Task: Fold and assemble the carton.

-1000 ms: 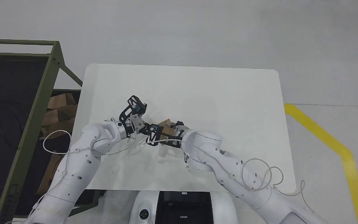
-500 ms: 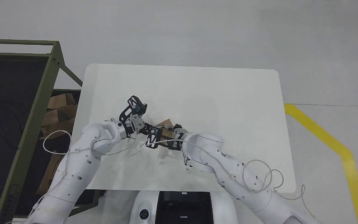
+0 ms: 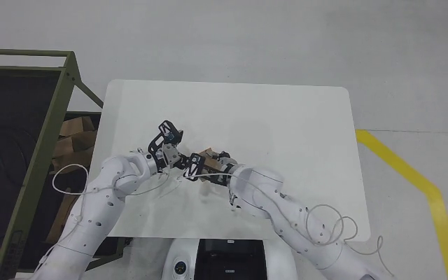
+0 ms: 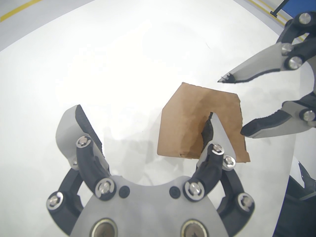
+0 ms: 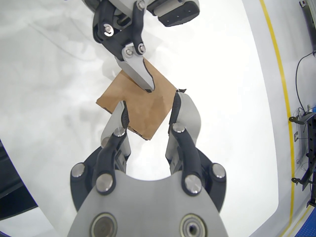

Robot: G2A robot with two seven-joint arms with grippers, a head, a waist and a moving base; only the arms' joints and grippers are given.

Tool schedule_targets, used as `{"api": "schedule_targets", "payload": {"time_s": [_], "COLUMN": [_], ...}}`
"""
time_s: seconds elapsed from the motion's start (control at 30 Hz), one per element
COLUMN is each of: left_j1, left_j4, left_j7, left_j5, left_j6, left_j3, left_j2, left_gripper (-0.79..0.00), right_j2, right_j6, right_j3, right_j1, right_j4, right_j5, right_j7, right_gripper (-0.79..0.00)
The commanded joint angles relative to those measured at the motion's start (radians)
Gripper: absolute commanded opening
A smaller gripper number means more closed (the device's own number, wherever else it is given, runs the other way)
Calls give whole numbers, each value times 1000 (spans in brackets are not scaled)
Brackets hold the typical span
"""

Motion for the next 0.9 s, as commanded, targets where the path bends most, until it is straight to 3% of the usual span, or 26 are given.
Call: {"api": "schedule_targets", "payload": {"time_s": [0.0,0.03,0.1,0.13,0.53,0.87], "left_j1": [6,10,24,32,180,233], "left_j4": [-12,-20,-37,-47,-131,-66], "left_j7": [12,23,54,71,325,518], "left_j5": [0,3,13,21,193,276], "left_j6": [2,2,2,1,-24,-60], "left_j3": [-6,-10,-20,-27,-99,-92], "left_j2": [1,1,3,4,19,20], "left_gripper": [0,0,0,0,0,0], "right_j2": [4,6,11,14,31,45], "right_j6": [13,17,24,23,102,75], "right_j3": [23,36,60,72,202,300], "right_j1": [-15,-23,-39,-47,-120,-164], "right_j4": [-16,-23,-37,-43,-108,-135], "right_j5": [5,7,13,16,66,150], "right_j7": [-13,-17,-27,-31,-118,-202], "right_gripper": [-428,-400,-43,0,0,0]}}
